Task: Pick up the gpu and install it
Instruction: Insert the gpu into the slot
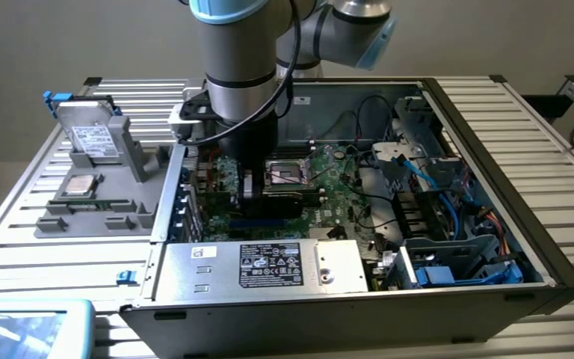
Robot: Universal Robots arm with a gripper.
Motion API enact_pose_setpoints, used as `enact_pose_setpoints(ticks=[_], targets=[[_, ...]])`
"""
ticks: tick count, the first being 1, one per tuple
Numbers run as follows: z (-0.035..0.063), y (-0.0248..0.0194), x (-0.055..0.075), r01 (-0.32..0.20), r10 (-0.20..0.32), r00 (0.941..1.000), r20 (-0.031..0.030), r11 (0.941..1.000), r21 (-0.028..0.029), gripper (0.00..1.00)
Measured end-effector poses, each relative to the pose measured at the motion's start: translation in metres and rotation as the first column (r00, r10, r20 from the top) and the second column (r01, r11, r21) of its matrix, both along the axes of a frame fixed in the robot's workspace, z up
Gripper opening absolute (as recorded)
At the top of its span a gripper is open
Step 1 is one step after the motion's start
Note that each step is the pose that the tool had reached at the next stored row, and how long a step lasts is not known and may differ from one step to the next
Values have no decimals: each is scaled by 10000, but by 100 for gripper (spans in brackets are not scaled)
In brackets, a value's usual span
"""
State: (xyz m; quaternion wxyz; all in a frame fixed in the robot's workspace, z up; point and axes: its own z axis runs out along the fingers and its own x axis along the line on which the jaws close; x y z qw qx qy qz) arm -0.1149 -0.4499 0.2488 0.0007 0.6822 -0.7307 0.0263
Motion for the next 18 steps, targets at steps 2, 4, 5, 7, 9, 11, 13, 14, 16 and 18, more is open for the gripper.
enact_pose_setpoints(ticks=[2,4,5,7,9,11,13,14,16,18], targets=[[-2,0,-3,-1,1,10000,0,10000,0,29],[-4,0,-4,-1,1,10000,0,10000,-1,29],[-6,0,-5,-1,1,10000,-1,10000,-2,29],[-8,0,-4,-1,1,10000,0,10000,-1,29],[-13,0,-4,-1,1,10000,0,10000,-1,29],[-20,0,-4,-1,1,10000,1,10000,0,29],[-20,-1,-5,-1,1,10000,-1,10000,-2,29],[-20,-1,-5,-1,1,10000,-1,10000,-2,29],[-22,0,-5,0,0,10000,0,10000,-1,29],[-29,0,-6,-1,1,10000,1,10000,1,29]])
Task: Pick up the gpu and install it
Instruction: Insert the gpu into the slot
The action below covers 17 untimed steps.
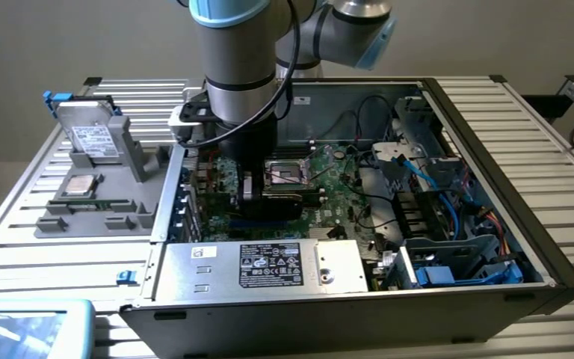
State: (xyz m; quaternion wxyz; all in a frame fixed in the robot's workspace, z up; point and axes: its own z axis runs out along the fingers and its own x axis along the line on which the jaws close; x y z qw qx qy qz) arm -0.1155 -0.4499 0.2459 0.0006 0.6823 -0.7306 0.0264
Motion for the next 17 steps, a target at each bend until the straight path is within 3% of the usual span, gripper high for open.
enact_pose_setpoints(ticks=[17], targets=[[-8,5,-6,0,0,10000,-2,10000,-2,29]])
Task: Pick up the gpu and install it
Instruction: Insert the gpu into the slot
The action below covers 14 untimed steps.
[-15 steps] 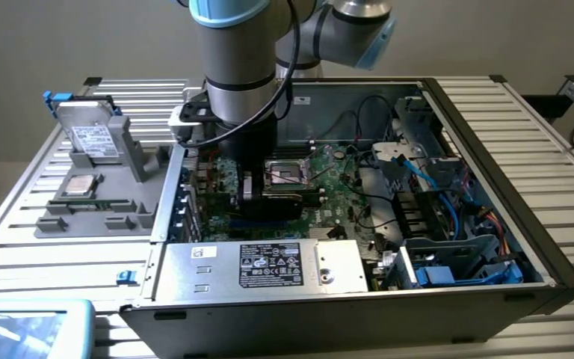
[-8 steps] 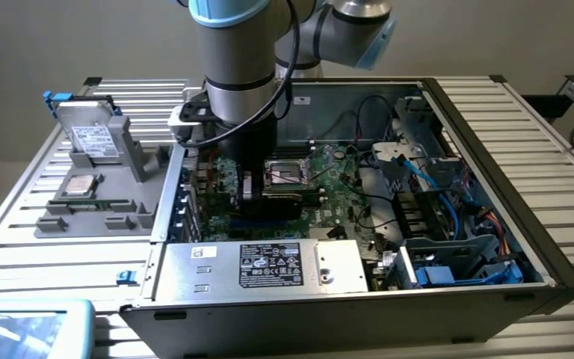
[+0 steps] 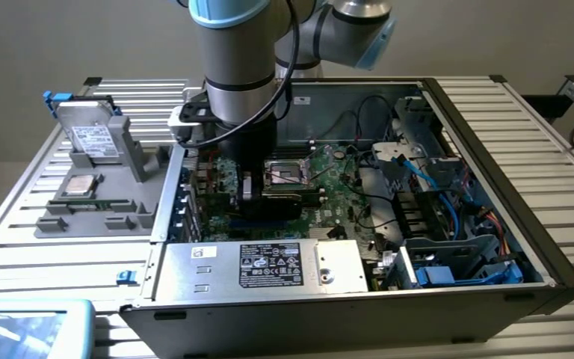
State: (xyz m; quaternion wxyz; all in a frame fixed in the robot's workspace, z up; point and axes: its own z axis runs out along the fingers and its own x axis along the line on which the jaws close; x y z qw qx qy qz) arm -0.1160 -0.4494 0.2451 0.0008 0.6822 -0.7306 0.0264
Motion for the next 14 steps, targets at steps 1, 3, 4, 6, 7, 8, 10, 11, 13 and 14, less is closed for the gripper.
enact_pose_setpoints(ticks=[1,3,4,6,7,8,10,11,13,14], targets=[[0,0,0,0,0,10000,0,10000,0,29],[0,0,0,-2,2,10000,1,10000,1,29],[-1,0,0,-2,2,10000,3,10000,2,29],[-1,-7,-1,-2,2,10000,5,10000,15,29],[0,-6,-2,-1,1,10000,4,10000,14,29],[0,-7,-2,-1,1,10000,4,10000,14,29],[0,-7,-2,-4,4,10000,4,10000,14,29],[4,-8,-2,-14,14,10000,2,10000,13,29],[12,-13,-3,-35,35,10000,2,10000,32,29],[11,-13,-3,-36,36,10000,4,10000,33,29]])
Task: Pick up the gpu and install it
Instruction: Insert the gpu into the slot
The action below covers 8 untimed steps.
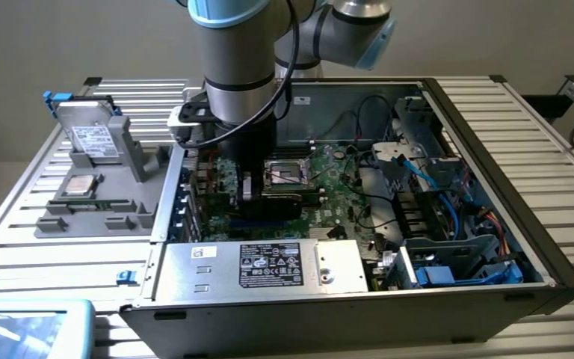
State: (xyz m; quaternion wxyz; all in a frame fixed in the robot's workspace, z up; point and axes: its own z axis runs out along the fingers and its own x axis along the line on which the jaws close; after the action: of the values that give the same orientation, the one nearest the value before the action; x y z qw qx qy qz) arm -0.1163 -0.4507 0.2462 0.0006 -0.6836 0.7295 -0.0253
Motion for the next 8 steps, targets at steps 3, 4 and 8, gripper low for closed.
enact_pose_setpoints(ticks=[3,4,8], targets=[[2,0,0,-6,6,10000,0,10000,0,29],[13,-3,1,-13,13,10000,-2,10000,-1,29],[14,-5,1,-25,25,10000,7,10000,4,29]])
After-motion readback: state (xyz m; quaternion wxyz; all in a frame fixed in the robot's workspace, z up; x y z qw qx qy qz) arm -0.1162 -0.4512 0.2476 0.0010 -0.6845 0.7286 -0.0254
